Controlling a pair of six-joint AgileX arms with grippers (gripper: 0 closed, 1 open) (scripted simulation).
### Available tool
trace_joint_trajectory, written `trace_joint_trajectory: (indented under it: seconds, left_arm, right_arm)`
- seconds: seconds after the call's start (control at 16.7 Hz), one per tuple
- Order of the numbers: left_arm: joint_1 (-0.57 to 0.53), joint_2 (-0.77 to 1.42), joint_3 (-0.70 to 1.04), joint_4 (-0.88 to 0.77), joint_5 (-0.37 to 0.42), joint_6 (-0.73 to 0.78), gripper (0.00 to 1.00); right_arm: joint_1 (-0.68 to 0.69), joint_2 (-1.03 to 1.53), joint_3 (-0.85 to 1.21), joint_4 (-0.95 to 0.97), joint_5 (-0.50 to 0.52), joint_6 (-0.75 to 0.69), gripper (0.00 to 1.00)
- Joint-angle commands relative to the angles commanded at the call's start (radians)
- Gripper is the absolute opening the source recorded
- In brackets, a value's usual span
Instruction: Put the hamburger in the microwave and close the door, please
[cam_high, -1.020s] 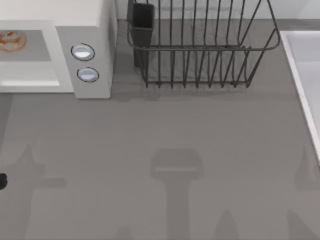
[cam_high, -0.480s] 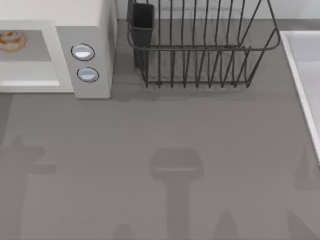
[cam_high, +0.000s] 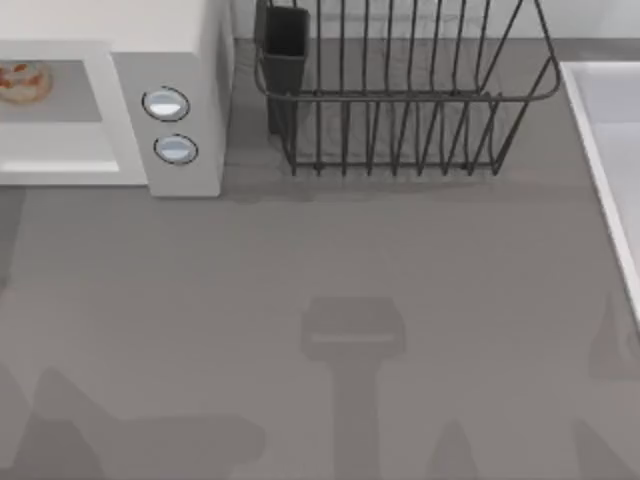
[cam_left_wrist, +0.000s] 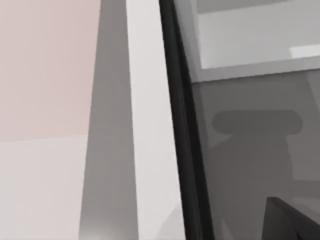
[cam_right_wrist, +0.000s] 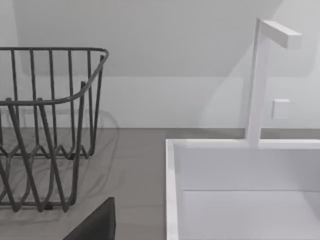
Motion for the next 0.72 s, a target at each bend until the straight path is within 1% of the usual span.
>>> trace_joint_trajectory:
  seconds: [0.24, 0.42, 0.6, 0.72]
  left_arm:
    - [0.216, 0.353, 0.219, -0.101, 0.142, 0.175, 0.00]
    - [0.336, 0.525, 0.345, -0.148, 0.229, 0.271, 0.00]
    - [0.406, 0.619, 0.418, -0.172, 0.283, 0.326, 0.00]
    - [0.417, 0.633, 0.429, -0.175, 0.291, 0.334, 0.00]
  right_arm:
    - [0.000, 0.000, 0.000, 0.000, 0.000, 0.000, 1.00]
    - [0.000, 0.000, 0.000, 0.000, 0.000, 0.000, 1.00]
    - [0.000, 0.000, 0.000, 0.000, 0.000, 0.000, 1.00]
    - [0.000, 0.000, 0.000, 0.000, 0.000, 0.000, 1.00]
